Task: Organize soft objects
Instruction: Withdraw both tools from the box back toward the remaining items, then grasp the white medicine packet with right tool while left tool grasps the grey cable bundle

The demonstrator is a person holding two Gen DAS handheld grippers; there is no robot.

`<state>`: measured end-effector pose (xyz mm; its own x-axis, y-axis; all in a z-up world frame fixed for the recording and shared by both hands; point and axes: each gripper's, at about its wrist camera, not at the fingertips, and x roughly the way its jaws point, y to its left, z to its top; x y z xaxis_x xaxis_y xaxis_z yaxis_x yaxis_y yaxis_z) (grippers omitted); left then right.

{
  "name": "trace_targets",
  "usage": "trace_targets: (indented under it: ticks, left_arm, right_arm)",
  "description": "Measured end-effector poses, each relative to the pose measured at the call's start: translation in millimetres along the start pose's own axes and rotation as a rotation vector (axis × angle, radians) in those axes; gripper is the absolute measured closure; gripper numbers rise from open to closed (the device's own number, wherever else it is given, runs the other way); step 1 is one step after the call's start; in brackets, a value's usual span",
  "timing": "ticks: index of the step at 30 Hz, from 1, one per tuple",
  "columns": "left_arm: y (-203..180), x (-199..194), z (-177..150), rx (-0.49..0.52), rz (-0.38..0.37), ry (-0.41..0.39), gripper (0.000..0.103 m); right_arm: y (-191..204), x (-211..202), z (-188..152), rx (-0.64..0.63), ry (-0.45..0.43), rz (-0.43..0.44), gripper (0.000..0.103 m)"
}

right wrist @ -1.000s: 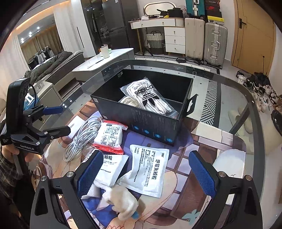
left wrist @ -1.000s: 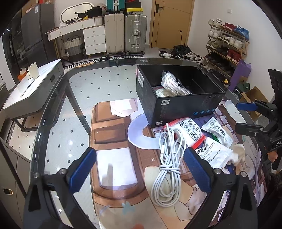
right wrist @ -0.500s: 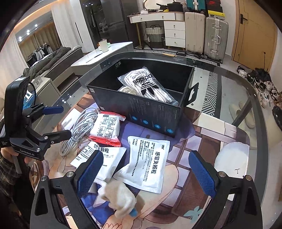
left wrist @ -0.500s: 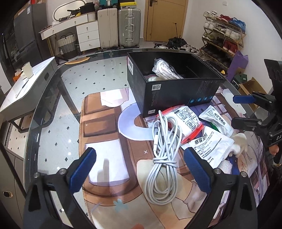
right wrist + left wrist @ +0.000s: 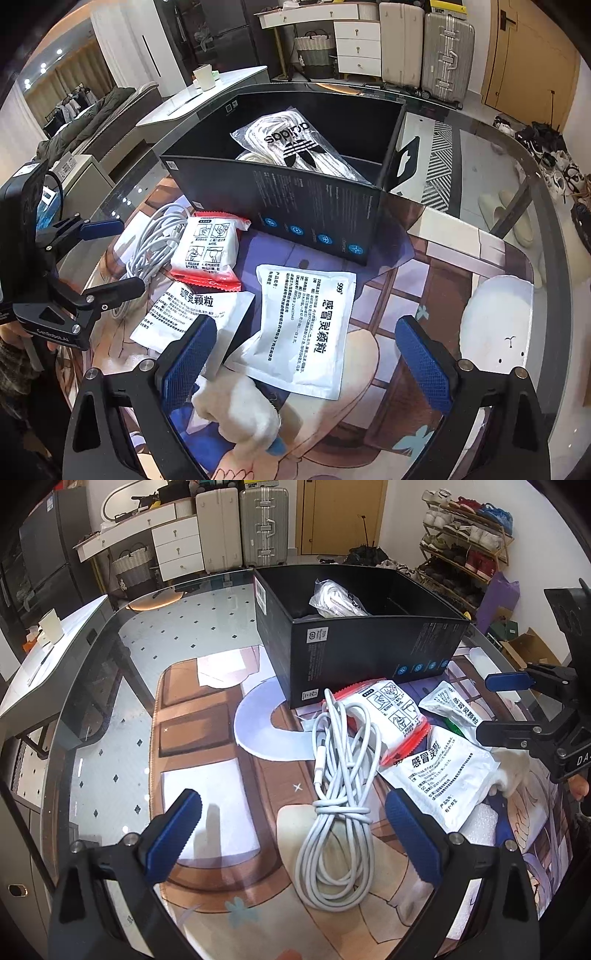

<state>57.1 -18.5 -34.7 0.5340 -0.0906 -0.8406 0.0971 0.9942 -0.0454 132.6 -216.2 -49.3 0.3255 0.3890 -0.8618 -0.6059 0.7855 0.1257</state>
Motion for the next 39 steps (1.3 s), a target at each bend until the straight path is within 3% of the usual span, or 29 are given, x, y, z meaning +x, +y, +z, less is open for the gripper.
trace_targets:
  ticks: [16,28,34,39]
  left_arm:
    - [-9.7,12.9,-4.0,0.032,0.013,0.041,0.003]
    - [-4.9,17.5,0.2,0.035,0.011,0.017,0.0]
    - [-6.2,18.2,1.9,0.033,0.012,0.016,0.001]
    - [-18.1,11.6,2.8,0.064,-0.009,-0.009,0.029]
  right_arm:
    - [-11.0,23.1,6.5,0.059,0.086,-0.049,0.004]
    - [-0.8,33.8,5.4,-0.008,0.095,-0.136,0.004]
    - [1.2,39.0,4.3,-0.007,0.102,-0.134,0.005]
    - [1.0,35.4,3.9,-0.009,0.098,-0.137,0.012]
